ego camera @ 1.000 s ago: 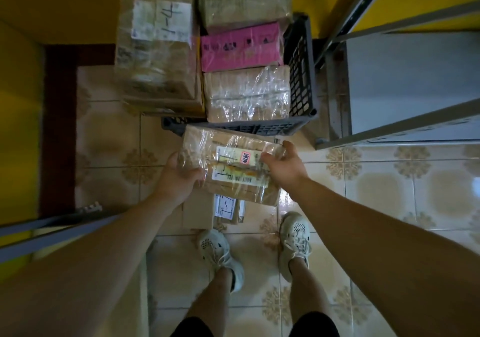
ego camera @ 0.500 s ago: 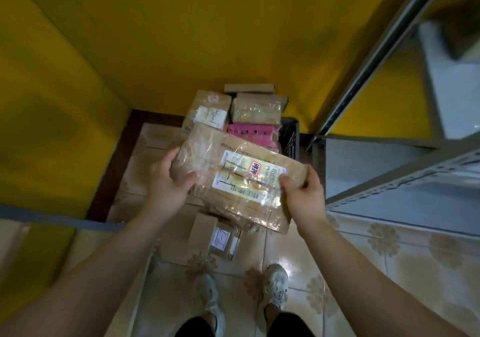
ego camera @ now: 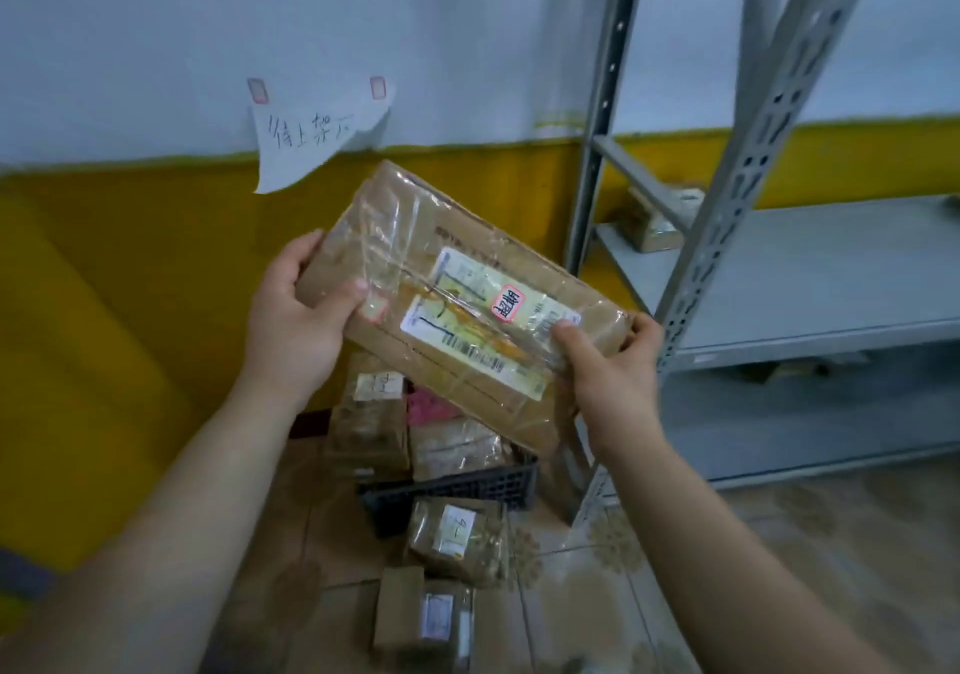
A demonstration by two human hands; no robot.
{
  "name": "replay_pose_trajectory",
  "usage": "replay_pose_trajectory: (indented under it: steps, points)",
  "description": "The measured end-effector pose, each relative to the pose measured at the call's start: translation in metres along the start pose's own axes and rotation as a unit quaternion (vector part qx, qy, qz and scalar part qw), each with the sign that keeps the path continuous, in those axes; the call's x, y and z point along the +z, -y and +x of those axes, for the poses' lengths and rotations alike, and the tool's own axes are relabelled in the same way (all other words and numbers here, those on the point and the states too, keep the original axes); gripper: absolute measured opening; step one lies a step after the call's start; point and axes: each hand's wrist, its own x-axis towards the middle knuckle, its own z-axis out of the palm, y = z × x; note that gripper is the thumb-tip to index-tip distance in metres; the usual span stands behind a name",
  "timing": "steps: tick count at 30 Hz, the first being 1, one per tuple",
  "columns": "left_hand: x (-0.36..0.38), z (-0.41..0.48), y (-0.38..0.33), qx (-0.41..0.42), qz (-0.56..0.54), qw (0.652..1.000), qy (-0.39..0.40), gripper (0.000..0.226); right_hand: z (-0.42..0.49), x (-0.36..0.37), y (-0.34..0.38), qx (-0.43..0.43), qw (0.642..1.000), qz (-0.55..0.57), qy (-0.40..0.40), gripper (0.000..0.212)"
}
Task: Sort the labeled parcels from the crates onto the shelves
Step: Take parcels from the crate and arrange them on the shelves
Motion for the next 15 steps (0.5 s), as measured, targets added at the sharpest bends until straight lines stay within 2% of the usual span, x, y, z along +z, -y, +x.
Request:
replay_pose_trajectory:
  steps: [4, 8, 12, 13, 15]
  points:
    - [0.002, -0.014, -0.045, 0.037, -0.084, 0.996, 0.012, 0.057, -0.044, -0.029, 0.016, -0.029, 0.999, 0.038, -0.026, 0.054]
    - [0.020, -0.031, -0.089, 0.005, -0.280, 0.957, 0.082, 0.087, -0.072, -0.065, 0.024, -0.074, 0.992, 0.070, -0.078, 0.048]
    - [0.056, -0.069, -0.121, 0.059, -0.275, 0.936, 0.214, 0.075, -0.093, -0.108, 0.037, -0.104, 0.987, 0.083, -0.092, 0.049]
    - [0.069, -0.080, -0.131, 0.068, -0.278, 0.932, 0.224, 0.075, -0.099, -0.125, 0.041, -0.111, 0.987, 0.064, -0.094, 0.045]
    - [0.092, -0.099, -0.151, 0.082, -0.283, 0.925, 0.238, 0.072, -0.111, -0.160, 0.049, -0.136, 0.986, 0.014, -0.098, 0.025]
